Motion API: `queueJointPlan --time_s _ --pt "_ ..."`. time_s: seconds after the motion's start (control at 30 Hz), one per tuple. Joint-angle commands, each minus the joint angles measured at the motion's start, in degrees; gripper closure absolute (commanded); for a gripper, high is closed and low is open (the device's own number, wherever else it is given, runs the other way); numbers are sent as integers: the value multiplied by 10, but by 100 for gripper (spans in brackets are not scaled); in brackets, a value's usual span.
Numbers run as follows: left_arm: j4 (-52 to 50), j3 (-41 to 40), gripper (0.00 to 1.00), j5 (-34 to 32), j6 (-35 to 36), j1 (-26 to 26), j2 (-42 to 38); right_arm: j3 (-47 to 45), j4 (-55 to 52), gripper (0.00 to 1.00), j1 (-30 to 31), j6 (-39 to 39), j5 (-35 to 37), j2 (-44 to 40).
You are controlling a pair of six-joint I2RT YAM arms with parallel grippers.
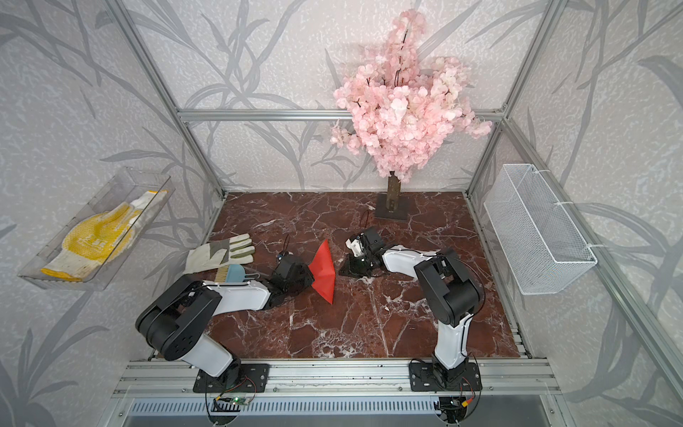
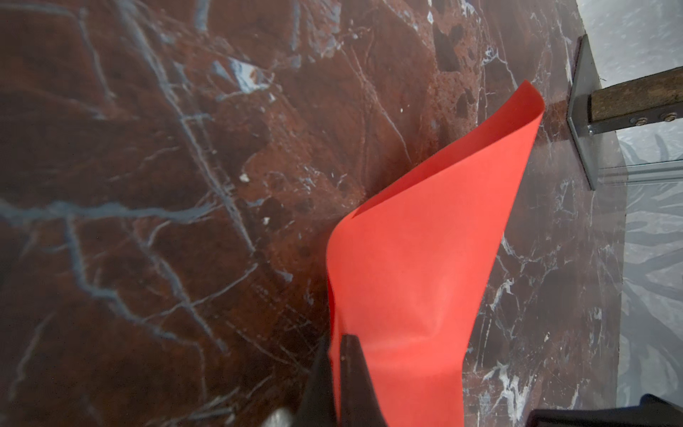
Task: Fold the square paper diagonally
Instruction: Fold the paper at the center of the board.
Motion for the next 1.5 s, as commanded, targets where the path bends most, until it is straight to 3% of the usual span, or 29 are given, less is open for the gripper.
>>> queueJointPlan --time_s 0.0,0.33,0.67,1.47 --pt "-57 -25 100 -2 -20 -9 5 4 91 89 19 48 -44 30" --pt "-64 -24 100 -8 -19 -17 6 67 71 89 29 52 -17 116" --pt "-68 -25 100 -12 -20 -17 6 79 43 90 0 42 5 147" --pt "-73 -24 100 -14 -23 -18 9 211 0 90 -60 29 -26 240"
